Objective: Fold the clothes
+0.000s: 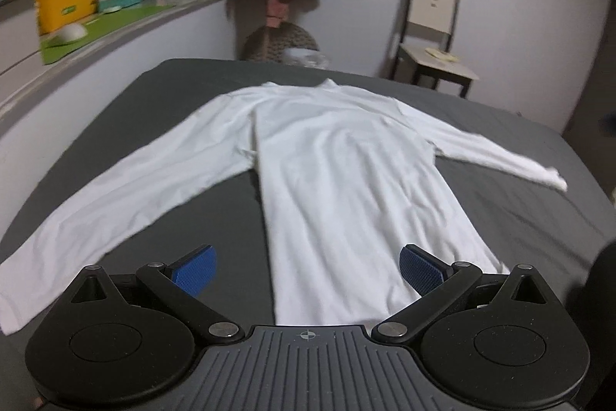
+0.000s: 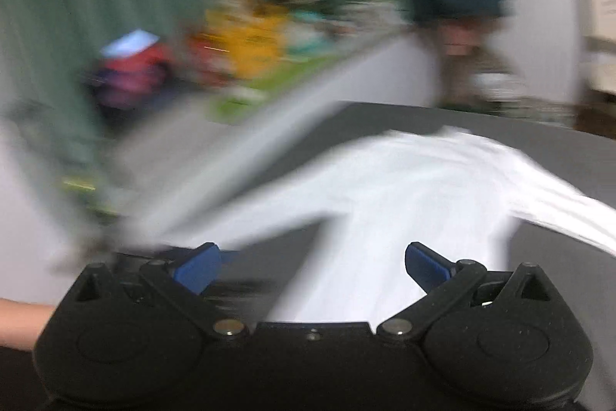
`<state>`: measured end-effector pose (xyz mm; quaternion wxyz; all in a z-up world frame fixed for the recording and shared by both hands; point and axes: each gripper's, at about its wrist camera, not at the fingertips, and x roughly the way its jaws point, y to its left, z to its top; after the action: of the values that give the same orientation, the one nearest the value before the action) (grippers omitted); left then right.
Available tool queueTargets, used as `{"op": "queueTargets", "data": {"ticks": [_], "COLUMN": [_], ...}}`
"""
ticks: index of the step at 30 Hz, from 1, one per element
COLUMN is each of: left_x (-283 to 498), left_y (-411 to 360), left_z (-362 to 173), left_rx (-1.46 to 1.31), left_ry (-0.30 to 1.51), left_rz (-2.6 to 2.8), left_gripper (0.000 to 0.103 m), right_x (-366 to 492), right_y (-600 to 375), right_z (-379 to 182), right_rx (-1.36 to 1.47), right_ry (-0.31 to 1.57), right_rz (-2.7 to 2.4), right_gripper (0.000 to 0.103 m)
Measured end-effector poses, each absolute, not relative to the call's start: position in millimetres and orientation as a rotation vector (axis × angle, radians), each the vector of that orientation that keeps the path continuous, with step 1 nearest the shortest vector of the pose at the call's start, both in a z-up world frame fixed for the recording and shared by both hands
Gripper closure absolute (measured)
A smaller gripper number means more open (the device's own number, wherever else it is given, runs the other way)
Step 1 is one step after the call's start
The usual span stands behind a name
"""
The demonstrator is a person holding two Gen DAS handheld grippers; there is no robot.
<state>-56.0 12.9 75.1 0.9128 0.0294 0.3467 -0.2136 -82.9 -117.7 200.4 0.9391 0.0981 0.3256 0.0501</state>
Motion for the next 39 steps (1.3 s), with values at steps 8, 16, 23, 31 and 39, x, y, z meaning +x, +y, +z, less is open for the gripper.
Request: {"op": "queueTargets", "data": {"ticks": [8,16,23,31,39], "left_x": [-58.6,-63.4,-64.8,-57.8,-56.9], "left_y": [-6.0,-16.1,-21.6,-25.2,-29.5], "left_z": [16.8,-4.9,-16.1,-28.1,-29.4], "left_rx": [0.340,0.417,0.525,0.601,0.624], "left_ry": [0.740,0.813,0.849,0.897,0.892], "left_rz": [-0.620,-0.690,-0.653,-0.599,-0.626], "left_gripper": [0.001,0.001,0.001,0.001,0.001], "right_x": [-74.5,-77.2,-89.6,-84.6,-86.7], "right_y": [-144.1,-161.1,-157.7,-171.0,-161.5], "right_z": [76.3,36.7,35.5,28.1,32.4], "right_rx": [-0.031,0.081,0.078,0.159,0.032], "right_ry": [0.697,0.616,0.603,0.728,0.844], "right_rz": [-0.176,-0.178,-0.143,-0.167,-0.140], "right_gripper": [0.000,0.000,0.000,0.003,0.003]}}
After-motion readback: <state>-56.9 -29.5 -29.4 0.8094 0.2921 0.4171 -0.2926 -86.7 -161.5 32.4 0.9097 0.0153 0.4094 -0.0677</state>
